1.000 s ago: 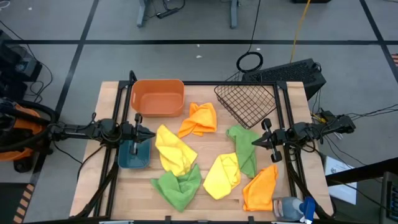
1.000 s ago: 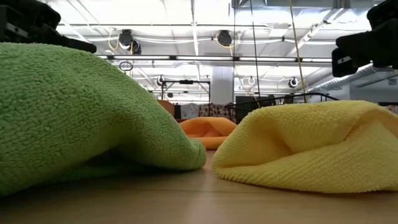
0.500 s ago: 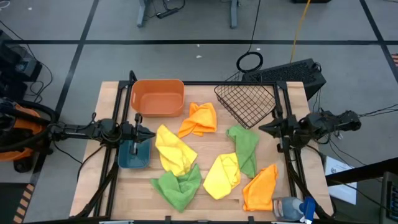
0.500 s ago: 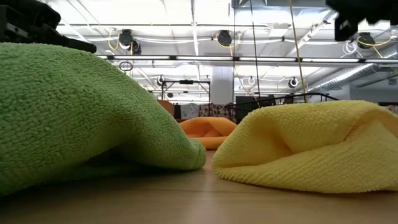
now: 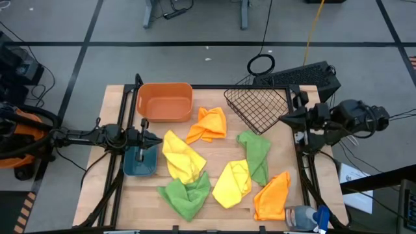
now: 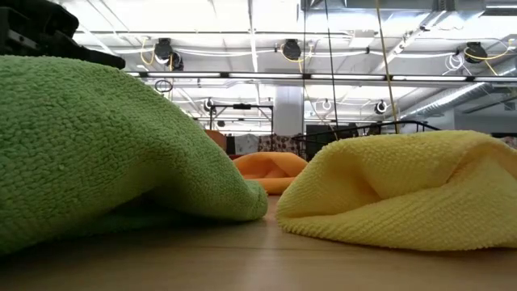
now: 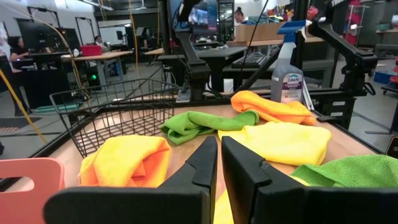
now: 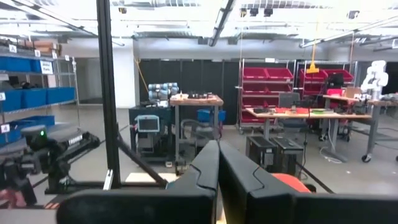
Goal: Sort microfiber towel by color & place in baskets
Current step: Put the right yellow microfiber towel into the orange bin
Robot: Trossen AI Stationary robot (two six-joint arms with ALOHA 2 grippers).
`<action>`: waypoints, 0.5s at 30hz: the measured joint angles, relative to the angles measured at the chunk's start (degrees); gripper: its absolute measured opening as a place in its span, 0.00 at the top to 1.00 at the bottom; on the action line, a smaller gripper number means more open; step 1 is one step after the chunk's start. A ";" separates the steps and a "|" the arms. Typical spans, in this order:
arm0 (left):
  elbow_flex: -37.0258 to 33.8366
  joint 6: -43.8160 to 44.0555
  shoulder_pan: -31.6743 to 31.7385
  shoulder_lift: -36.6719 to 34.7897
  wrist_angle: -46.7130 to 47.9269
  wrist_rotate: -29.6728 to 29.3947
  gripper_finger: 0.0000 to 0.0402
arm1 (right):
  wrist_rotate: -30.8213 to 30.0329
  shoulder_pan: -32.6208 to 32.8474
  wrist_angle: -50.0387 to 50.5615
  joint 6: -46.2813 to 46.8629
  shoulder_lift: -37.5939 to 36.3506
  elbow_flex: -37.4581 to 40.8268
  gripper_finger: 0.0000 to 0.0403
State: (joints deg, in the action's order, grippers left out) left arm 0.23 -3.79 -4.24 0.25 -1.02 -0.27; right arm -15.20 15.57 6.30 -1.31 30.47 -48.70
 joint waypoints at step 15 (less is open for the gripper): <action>0.00 -4.07 0.01 -0.02 -0.17 0.00 0.92 | 0.39 0.02 5.99 2.49 10.03 -4.05 1.00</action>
State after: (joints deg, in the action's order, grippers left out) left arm 0.23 -7.86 -4.23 0.24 -1.19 -0.27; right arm -14.81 15.59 12.28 1.18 40.51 -52.75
